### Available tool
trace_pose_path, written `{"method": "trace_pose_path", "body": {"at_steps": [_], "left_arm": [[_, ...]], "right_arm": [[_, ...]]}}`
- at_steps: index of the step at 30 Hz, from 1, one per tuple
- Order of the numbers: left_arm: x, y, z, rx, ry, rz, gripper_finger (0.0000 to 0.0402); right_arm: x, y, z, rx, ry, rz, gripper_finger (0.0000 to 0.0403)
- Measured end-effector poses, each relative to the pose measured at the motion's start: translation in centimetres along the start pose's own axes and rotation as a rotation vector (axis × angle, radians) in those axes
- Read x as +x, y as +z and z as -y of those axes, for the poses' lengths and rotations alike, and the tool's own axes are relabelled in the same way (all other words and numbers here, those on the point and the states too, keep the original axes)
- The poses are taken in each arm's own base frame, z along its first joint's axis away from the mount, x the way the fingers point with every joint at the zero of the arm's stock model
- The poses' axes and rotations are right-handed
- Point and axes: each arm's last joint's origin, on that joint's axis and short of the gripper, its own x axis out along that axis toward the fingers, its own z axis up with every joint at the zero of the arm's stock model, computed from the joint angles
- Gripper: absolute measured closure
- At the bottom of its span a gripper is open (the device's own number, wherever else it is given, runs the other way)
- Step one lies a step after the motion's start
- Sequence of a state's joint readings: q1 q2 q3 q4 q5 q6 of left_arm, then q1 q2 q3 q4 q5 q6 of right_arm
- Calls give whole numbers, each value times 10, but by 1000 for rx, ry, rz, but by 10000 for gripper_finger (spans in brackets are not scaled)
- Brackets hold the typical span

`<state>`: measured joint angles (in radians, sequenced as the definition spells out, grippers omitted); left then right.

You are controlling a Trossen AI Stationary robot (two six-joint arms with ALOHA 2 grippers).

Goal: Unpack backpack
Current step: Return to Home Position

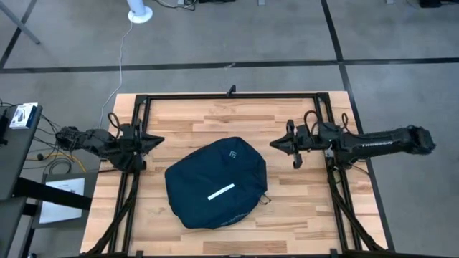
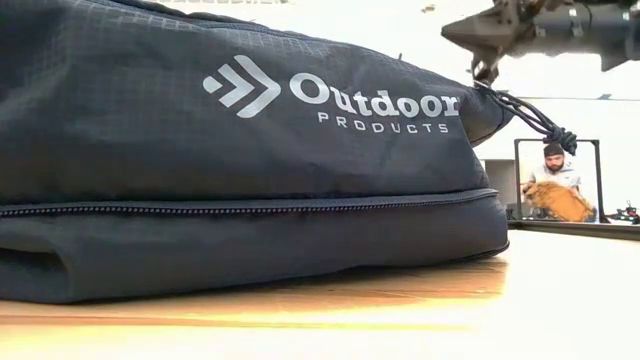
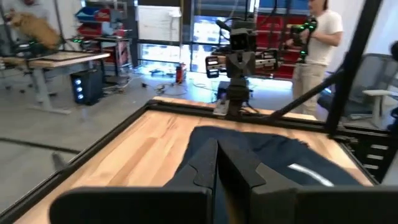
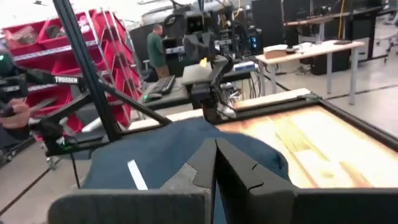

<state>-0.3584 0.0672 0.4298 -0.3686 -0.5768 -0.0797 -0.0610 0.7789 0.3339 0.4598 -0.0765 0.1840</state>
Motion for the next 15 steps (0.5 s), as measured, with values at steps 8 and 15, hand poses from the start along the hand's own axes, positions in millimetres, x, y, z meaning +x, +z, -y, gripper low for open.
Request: {"method": "trace_pose_path", "body": {"at_steps": [8, 15], "left_arm": [[-8, -10, -7, -40, 46, -74, 401], [2, -21, 2, -87, -96, -39, 401]], "right_arm": [[-35, -13, 13, -40, -17, 85, 403], [-61, -33, 6, -31, 15, 199, 403]]}}
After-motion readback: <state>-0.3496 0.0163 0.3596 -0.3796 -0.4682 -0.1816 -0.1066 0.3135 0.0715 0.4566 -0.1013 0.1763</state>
